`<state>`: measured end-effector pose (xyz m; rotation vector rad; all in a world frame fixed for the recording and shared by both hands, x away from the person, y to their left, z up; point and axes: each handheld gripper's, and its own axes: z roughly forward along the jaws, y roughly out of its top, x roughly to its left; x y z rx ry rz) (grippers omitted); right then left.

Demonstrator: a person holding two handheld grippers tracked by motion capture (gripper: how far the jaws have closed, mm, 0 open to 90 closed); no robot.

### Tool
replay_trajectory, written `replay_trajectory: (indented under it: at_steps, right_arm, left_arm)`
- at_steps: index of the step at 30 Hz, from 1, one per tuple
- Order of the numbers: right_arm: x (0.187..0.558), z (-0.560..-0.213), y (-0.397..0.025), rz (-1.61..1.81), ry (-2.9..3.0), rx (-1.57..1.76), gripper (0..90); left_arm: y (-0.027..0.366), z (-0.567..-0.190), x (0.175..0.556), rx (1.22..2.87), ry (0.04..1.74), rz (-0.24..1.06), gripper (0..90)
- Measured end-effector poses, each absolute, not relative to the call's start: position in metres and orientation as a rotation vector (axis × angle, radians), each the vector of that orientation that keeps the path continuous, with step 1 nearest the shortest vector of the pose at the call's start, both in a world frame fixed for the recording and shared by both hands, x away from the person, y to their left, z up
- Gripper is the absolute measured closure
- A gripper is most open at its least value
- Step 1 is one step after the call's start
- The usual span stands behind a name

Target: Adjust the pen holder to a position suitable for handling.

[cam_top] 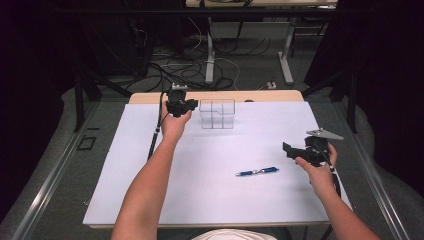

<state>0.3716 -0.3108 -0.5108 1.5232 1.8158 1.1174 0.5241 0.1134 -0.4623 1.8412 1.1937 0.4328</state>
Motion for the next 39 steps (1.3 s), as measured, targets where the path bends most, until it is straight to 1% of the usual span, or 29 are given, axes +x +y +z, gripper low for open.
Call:
replay_trajectory:
  at_steps: [1, 3, 4, 5, 6, 7, 8, 10, 11, 12, 13, 14, 18, 20, 21, 26, 33, 35, 36, 37, 39]
  right_arm:
    - [0.372, -0.511, -0.311, 1.117, 1.816, 1.523, 7.9]
    - [0.371, -0.51, -0.311, 1.115, 1.818, 1.521, 7.9]
    - [0.372, -0.51, -0.311, 1.116, 1.824, 1.513, 7.9]
    - [0.372, -0.51, -0.311, 1.116, 1.824, 1.513, 7.9]
    - [0.372, -0.51, -0.311, 1.114, 1.825, 1.517, 7.9]
    - [0.372, -0.51, -0.311, 1.114, 1.824, 1.512, 7.9]
    - [0.372, -0.51, -0.311, 1.114, 1.824, 1.512, 7.9]
    - [0.372, -0.509, -0.311, 1.114, 1.822, 1.514, 7.9]
    - [0.372, -0.509, -0.311, 1.117, 1.823, 1.509, 7.9]
    - [0.372, -0.509, -0.311, 1.117, 1.823, 1.509, 7.9]
    - [0.372, -0.509, -0.311, 1.116, 1.825, 1.506, 7.9]
    - [0.372, -0.509, -0.311, 1.116, 1.826, 1.506, 7.9]
    - [0.372, -0.508, -0.311, 1.113, 1.828, 1.508, 7.9]
    - [0.371, -0.506, -0.31, 1.115, 1.825, 1.513, 7.9]
    - [0.371, -0.506, -0.31, 1.115, 1.825, 1.513, 7.9]
    - [0.371, -0.504, -0.31, 1.111, 1.825, 1.504, 8.2]
    - [0.371, -0.503, -0.312, 1.109, 1.836, 1.492, 8.2]
    - [0.371, -0.502, -0.311, 1.114, 1.836, 1.492, 8.2]
    - [0.37, -0.502, -0.312, 1.113, 1.84, 1.485, 8.1]
    - [0.37, -0.502, -0.312, 1.113, 1.84, 1.485, 8.1]
    - [0.37, -0.501, -0.311, 1.112, 1.84, 1.486, 8.1]
  left_arm:
    - [0.113, -0.461, 0.522, 1.835, 1.2, 0.428, 75.3]
    - [0.114, -0.457, 0.519, 1.845, 1.188, 0.421, 71.8]
    - [0.113, -0.455, 0.517, 1.848, 1.19, 0.423, 68.5]
    - [0.114, -0.453, 0.515, 1.857, 1.188, 0.415, 68.5]
    - [0.114, -0.452, 0.513, 1.847, 1.19, 0.412, 67.4]
    - [0.115, -0.45, 0.512, 1.844, 1.192, 0.41, 64.5]
    - [0.116, -0.448, 0.509, 1.833, 1.199, 0.404, 64.5]
    - [0.118, -0.446, 0.505, 1.81, 1.203, 0.397, 60.5]
    - [0.119, -0.445, 0.503, 1.807, 1.205, 0.405, 56.5]
    - [0.12, -0.443, 0.501, 1.812, 1.203, 0.414, 56.5]
    - [0.12, -0.442, 0.498, 1.806, 1.207, 0.418, 53.5]
    - [0.121, -0.441, 0.496, 1.805, 1.202, 0.42, 53.5]
    - [0.124, -0.437, 0.486, 1.799, 1.191, 0.428, 45.8]
    - [0.126, -0.437, 0.482, 1.799, 1.184, 0.421, 39.7]
    - [0.127, -0.437, 0.479, 1.798, 1.183, 0.414, 39.7]
    - [0.133, -0.436, 0.464, 1.801, 1.154, 0.426, 33.2]
    - [0.145, -0.436, 0.441, 1.764, 1.164, 0.443, 29.8]
    - [0.148, -0.437, 0.435, 1.775, 1.137, 0.433, 28.9]
    - [0.149, -0.438, 0.432, 1.777, 1.127, 0.433, 25.8]
    - [0.15, -0.438, 0.429, 1.786, 1.123, 0.405, 25.8]
    - [0.153, -0.44, 0.423, 1.796, 1.111, 0.403, 21.6]
